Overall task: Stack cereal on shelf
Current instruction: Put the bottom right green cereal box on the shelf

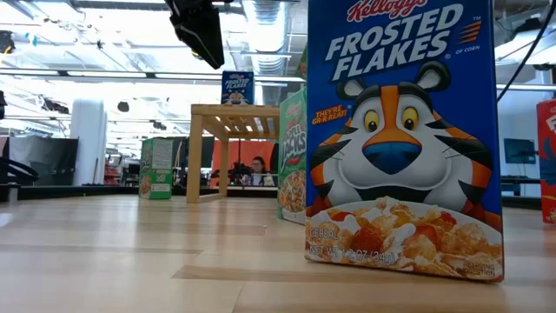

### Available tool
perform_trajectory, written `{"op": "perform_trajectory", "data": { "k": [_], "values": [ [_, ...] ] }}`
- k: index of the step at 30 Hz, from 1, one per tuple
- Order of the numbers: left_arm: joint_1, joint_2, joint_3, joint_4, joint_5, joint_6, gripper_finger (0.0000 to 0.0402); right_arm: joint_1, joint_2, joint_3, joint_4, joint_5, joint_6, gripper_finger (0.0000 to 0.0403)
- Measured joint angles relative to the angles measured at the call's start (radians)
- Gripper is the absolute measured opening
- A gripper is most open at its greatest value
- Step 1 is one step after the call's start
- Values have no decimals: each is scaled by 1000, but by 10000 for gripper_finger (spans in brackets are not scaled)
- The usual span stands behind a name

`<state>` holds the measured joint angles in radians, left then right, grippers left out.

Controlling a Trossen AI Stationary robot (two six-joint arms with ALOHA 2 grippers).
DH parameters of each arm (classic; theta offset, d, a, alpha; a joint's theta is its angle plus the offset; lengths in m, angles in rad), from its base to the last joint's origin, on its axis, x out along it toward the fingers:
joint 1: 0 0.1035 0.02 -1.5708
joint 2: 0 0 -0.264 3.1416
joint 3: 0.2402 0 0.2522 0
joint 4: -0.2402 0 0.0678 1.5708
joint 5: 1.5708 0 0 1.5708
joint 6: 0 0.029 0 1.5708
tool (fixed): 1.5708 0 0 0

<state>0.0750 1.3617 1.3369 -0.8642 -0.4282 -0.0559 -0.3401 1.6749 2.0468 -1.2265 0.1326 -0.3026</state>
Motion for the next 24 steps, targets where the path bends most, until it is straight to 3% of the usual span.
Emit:
{"op": "perform_trajectory", "data": {
  "k": [9, 17, 24],
  "values": [
    [0, 0, 0, 0, 0, 0, 227, -73, 30, 2, 180, 3, -285, 190],
    [0, 0, 0, 0, 0, 0, 227, -97, 117, -1, 141, -5, -309, 190],
    [0, 0, 0, 0, 0, 0, 227, -107, 114, 0, 126, -15, -307, 190]
  ]
}}
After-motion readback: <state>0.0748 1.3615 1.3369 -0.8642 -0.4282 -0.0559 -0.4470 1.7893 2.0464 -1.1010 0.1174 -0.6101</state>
